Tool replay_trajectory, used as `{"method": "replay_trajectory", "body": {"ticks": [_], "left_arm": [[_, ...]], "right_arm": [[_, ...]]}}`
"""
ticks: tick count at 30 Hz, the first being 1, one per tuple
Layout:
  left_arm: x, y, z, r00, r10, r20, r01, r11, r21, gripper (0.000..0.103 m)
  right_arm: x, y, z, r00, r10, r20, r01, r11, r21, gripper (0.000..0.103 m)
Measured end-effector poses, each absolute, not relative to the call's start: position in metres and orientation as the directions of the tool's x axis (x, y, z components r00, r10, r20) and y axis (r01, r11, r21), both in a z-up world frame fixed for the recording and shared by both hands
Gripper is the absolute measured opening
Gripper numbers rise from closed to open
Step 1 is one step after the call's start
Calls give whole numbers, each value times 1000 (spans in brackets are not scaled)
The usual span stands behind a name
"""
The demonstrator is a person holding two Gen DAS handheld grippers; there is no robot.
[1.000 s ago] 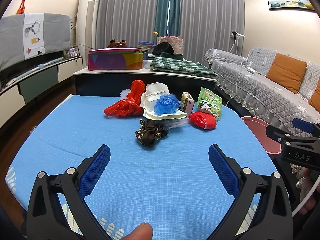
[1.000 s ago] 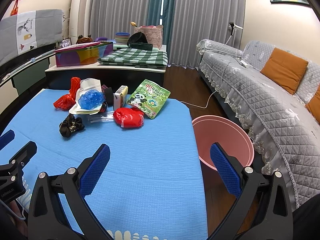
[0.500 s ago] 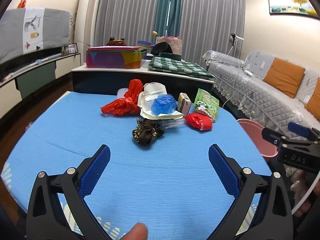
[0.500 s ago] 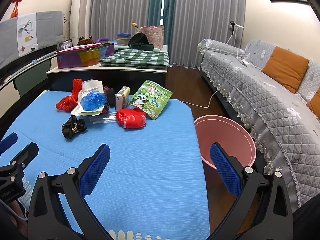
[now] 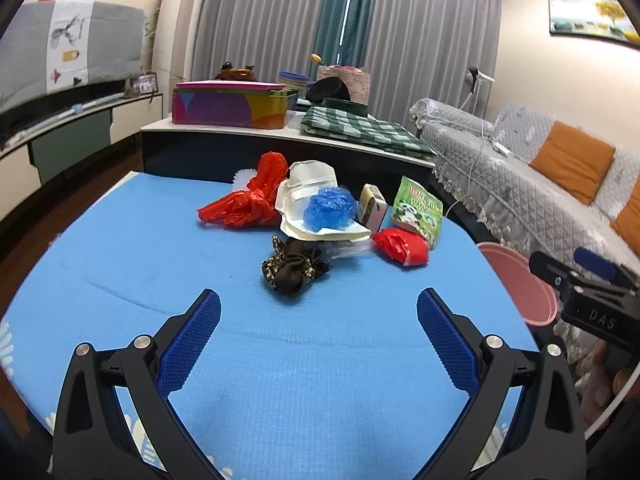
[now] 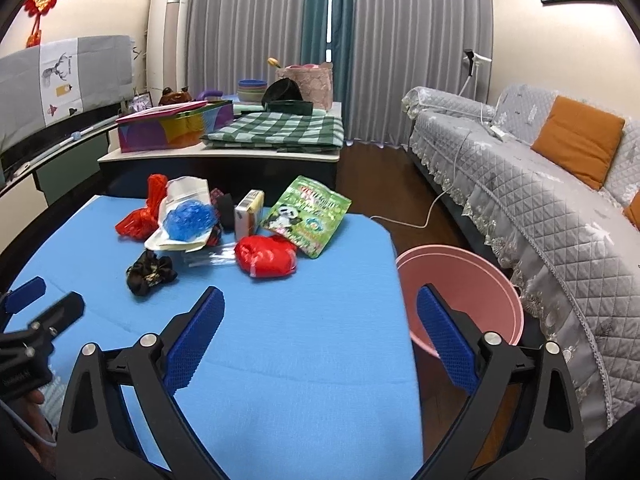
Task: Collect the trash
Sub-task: 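Grasp the brown scrunchie with the left tool while the right tool grasps the red plastic bag ball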
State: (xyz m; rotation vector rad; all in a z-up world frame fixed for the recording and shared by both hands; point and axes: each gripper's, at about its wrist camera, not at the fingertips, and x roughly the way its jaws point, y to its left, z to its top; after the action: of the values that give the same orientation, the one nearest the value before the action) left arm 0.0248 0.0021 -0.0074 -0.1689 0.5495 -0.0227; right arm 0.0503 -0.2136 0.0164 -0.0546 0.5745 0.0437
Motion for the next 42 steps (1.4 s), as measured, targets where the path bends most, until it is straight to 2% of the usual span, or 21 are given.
{"method": "replay_trajectory", "body": {"ticks": [2,6,9,12,15,22,27,32,39,42], "left_arm": [[29,4,-6,851,-64,-521,-31,985,-171,95],[46,3,-3,827,-5,-563,-62,993,-101,95],[51,12,-2,835,-45,-548,-28,992,-125,95],[61,13,1,834,-21,-551,-23,997,-73,95],[70,18,6,850,-37,-525,-10,996,-86,95],[98,32,0,853,11,-522,-80,991,-109,95],[110,28,-8,845,12,-535,-83,991,-109,91],[115,23,-20,820,-4,-572,-65,993,-101,78],[125,26,-36,797,-41,-602,-37,993,-117,74],[131,30,-41,783,-49,-620,-39,991,-127,68]], "right_arm": [[53,-219,18,844,27,-536,-47,999,-22,94],[55,-227,28,864,17,-503,-28,999,-15,92],[61,-231,38,882,-4,-472,-1,1000,-11,90],[74,-236,46,884,3,-468,3,1000,12,90],[93,-236,47,873,5,-488,4,1000,17,90],[137,-230,27,836,86,-542,-50,995,81,90],[153,-232,7,815,121,-567,-59,990,126,91],[170,-230,-12,786,162,-597,-72,983,172,91],[195,-215,-33,739,220,-637,-102,971,217,92],[206,-207,-45,711,243,-660,-111,965,236,92]]}}
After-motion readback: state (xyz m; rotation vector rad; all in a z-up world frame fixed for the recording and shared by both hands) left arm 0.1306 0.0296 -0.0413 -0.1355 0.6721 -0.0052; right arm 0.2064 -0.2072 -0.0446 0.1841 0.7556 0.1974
